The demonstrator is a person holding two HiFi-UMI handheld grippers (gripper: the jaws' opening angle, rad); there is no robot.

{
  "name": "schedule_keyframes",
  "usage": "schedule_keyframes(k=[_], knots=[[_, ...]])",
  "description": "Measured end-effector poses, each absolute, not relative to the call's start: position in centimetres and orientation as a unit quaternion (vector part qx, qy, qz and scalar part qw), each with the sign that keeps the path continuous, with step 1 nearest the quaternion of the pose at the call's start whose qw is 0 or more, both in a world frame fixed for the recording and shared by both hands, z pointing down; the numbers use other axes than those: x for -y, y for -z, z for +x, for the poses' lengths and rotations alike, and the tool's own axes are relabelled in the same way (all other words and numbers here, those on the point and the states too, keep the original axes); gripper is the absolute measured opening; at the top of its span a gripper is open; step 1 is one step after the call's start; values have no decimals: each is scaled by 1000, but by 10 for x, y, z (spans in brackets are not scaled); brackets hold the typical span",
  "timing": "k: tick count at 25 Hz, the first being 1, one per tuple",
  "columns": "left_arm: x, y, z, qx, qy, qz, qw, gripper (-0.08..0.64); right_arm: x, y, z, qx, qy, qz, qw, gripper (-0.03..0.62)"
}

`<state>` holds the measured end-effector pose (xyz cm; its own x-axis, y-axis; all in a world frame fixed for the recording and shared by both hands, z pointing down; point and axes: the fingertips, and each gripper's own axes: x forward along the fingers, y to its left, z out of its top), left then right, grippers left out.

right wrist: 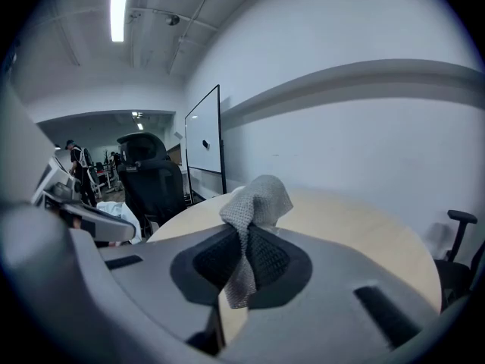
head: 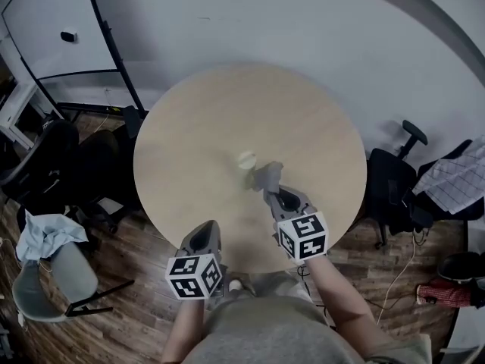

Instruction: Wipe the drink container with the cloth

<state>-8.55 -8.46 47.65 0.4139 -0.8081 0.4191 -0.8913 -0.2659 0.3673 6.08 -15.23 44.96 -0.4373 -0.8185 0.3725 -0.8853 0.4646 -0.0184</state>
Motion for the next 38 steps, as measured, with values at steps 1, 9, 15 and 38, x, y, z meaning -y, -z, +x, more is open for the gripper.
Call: schedule_keyframes(k=[1, 9, 15, 38], knots=[[87, -478, -85, 538, -74, 790, 285, 3, 159, -453, 62, 841, -107, 505, 161, 9], [104, -490, -78, 550, -78, 777, 297, 3, 203, -471, 70, 842, -104, 497, 184, 9], [110, -499, -75, 558, -85, 766, 307, 3, 228, -481, 66, 850, -102, 480, 192, 9], [123, -510, -54, 566, -88, 755, 321, 3, 262, -539, 44, 880, -78, 382, 271, 9]])
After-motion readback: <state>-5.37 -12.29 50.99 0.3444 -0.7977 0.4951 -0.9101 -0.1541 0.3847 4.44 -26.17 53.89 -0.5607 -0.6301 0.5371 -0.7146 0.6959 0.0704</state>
